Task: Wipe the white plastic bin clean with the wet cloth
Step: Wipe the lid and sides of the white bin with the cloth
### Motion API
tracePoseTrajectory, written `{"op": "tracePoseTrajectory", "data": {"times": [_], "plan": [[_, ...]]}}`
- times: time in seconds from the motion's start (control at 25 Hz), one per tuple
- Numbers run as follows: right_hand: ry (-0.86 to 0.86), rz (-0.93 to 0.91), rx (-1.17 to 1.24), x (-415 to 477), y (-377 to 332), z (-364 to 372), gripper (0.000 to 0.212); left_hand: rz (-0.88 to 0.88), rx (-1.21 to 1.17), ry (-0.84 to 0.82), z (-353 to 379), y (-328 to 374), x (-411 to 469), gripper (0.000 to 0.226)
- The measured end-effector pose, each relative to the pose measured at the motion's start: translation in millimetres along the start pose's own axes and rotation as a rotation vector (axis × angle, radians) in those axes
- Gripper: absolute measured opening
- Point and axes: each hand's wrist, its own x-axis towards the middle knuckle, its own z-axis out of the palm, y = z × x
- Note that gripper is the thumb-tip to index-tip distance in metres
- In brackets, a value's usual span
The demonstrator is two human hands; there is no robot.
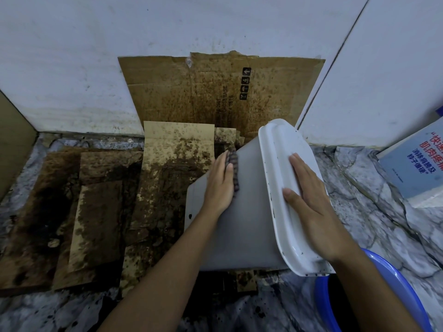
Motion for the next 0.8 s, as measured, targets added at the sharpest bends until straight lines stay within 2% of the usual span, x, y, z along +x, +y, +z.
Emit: {"op": "tracePoseTrajectory", "data": {"times": [0.2, 0.36, 0.8], "plan": [[0.005, 0.006, 0.027, -1.1, 5.5, -2.4, 0.063, 0.179, 0.027, -0.055, 28.3, 64.0, 7.3, 0.049], [0.011, 0.02, 0.04, -1.3, 8.9, -5.0, 0.064, 0.235, 0.057, -0.047, 33.7, 60.6, 10.9, 0.049], [-0.014, 0.013, 0.02, -0.9, 0.0, -1.7, 0.063, -0.133, 0.146, 0.053, -23.9, -101.0, 3.7, 0.054]]}}
